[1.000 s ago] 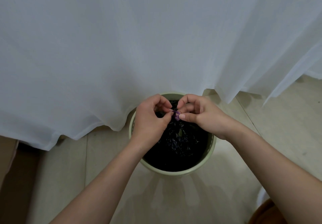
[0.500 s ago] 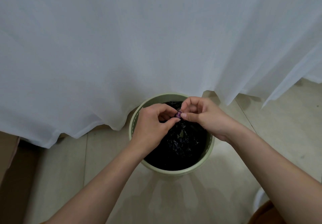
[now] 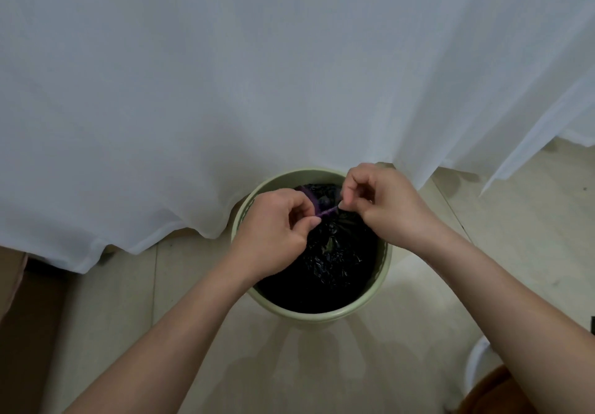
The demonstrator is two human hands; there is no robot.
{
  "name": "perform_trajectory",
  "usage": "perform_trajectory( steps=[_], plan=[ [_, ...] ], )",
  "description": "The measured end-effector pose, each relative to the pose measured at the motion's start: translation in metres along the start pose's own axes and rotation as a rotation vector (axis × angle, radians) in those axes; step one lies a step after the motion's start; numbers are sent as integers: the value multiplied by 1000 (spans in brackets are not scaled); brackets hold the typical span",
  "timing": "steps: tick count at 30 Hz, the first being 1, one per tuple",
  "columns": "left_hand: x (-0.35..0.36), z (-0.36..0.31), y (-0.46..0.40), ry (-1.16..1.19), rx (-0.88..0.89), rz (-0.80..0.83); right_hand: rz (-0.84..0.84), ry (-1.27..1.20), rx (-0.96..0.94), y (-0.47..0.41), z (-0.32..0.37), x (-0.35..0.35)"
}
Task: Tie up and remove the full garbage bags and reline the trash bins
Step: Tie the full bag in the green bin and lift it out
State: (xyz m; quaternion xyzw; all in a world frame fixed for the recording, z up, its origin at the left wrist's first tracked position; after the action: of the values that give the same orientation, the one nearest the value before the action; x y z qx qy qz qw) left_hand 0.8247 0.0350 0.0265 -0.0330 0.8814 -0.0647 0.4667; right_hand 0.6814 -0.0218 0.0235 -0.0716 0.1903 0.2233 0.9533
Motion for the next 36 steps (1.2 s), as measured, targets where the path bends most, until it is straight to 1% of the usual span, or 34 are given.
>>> perform_trajectory(
  steps=[1,2,4,5,7,9,11,13,15,17,18,19,20,21,23,24,25,27,30,34,36],
  plan=[
    [1,5,-1,-24,-14,58,-26,127,-70,-2,5,-4],
    [3,12,-2,-35,-42,124,-40,201,-98,-5,5,-5],
    [10,24,-1,-46,-99,242,-36,256,-69,-9,-5,-4],
    [14,26,0,-51,-117,270,-34,271,-49,-12,-10,-2],
    [16,29,2,-49,-135,256,-44,281,-38,-14,-15,1],
    [11,31,2,-27,-129,201,-95,257,-53,-13,-14,-5],
    [7,36,4,33,-118,185,-147,234,-42,-9,-13,-15],
    [5,45,9,104,-132,199,-181,235,13,-2,-16,-25],
    [8,57,16,125,-165,242,-166,174,114,9,-26,-28],
    [12,72,23,68,-188,299,-61,35,268,21,-42,-18],
    [15,78,25,26,-191,321,11,8,335,27,-48,-8],
    [18,83,26,-30,-185,336,85,60,375,33,-53,1],
    [21,85,25,-110,-166,345,145,197,371,36,-57,8],
    [24,85,24,-201,-136,349,176,383,329,37,-58,12],
    [31,85,22,-327,-97,368,149,697,208,30,-51,15],
    [35,86,21,-358,-93,386,129,772,179,25,-50,16],
    [38,87,19,-378,-90,399,119,793,180,21,-51,16],
    [41,86,16,-394,-77,392,120,762,197,13,-56,18],
    [38,80,12,-348,-79,329,88,703,162,6,-56,19],
    [28,78,10,-150,-150,262,36,535,157,1,-56,8],
    [20,80,8,-7,-212,207,1,347,168,-2,-52,-3]
  ],
)
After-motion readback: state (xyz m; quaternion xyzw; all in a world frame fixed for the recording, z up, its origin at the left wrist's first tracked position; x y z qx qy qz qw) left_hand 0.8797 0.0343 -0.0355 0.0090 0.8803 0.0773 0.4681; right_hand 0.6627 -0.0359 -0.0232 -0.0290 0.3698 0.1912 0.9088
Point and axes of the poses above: each hand's wrist, its own y-axis away from the middle knuckle, its own x-axis out of the palm, z = x × y, the point moved 9 cm from there along -y, towards the middle knuckle, and after that the axes turned 11 degrees about -y, right-handed, at the moved point
